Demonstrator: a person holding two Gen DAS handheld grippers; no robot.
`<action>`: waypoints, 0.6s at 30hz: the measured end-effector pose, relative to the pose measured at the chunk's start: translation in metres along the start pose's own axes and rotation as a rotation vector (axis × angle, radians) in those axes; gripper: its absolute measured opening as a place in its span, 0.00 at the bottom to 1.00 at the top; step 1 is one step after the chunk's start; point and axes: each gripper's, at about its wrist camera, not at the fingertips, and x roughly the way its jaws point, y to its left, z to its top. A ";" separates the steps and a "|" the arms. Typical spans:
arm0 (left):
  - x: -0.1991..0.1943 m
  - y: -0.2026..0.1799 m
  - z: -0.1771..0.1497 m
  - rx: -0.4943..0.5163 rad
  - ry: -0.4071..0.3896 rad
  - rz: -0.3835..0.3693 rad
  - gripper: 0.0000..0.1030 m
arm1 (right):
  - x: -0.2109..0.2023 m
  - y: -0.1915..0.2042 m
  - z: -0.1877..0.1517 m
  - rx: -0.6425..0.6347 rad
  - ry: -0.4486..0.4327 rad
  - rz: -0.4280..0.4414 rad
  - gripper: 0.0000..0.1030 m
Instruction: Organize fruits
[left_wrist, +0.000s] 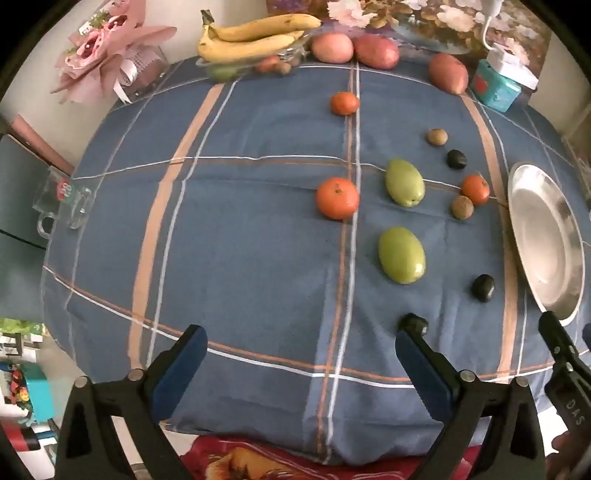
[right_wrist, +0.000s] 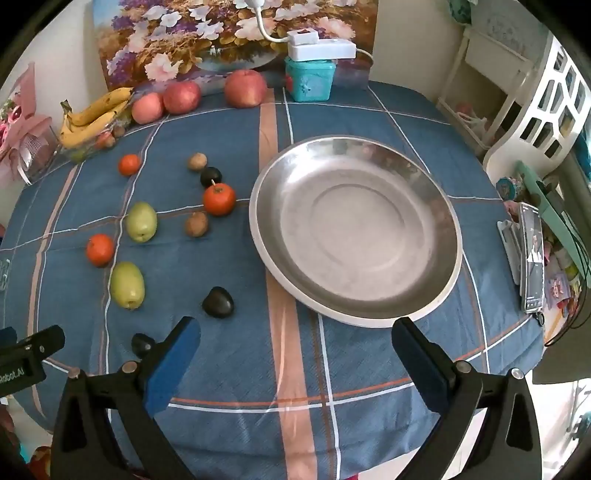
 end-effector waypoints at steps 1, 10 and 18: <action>0.001 0.000 0.002 -0.007 0.001 -0.010 1.00 | 0.000 0.000 0.000 0.001 -0.001 0.002 1.00; 0.011 -0.012 0.009 0.032 -0.025 0.066 1.00 | 0.007 -0.007 0.000 0.023 -0.001 0.005 1.00; 0.002 -0.019 0.015 0.093 -0.115 0.108 1.00 | 0.018 -0.002 0.002 0.008 -0.008 -0.005 1.00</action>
